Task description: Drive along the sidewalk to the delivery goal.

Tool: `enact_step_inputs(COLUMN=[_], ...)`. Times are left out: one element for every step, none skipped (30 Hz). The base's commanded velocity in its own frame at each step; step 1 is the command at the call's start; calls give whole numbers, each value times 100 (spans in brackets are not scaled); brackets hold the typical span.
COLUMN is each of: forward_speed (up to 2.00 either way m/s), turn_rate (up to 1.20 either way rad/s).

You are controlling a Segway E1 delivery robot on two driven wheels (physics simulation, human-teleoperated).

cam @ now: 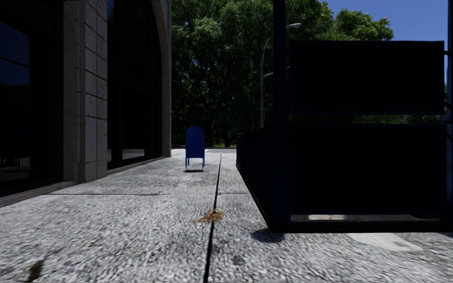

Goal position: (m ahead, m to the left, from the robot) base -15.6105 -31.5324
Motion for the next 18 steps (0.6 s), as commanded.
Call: enact_step_inputs(forward_speed=[200, 200, 200, 200, 200, 200, 200, 200, 200, 200, 200, 200, 200, 200, 200, 200, 200, 200], turn_rate=[0, 0, 0, 0, 0, 0, 0, 0, 0, 0, 0, 0, 0, 0, 15, 27, 26, 8])
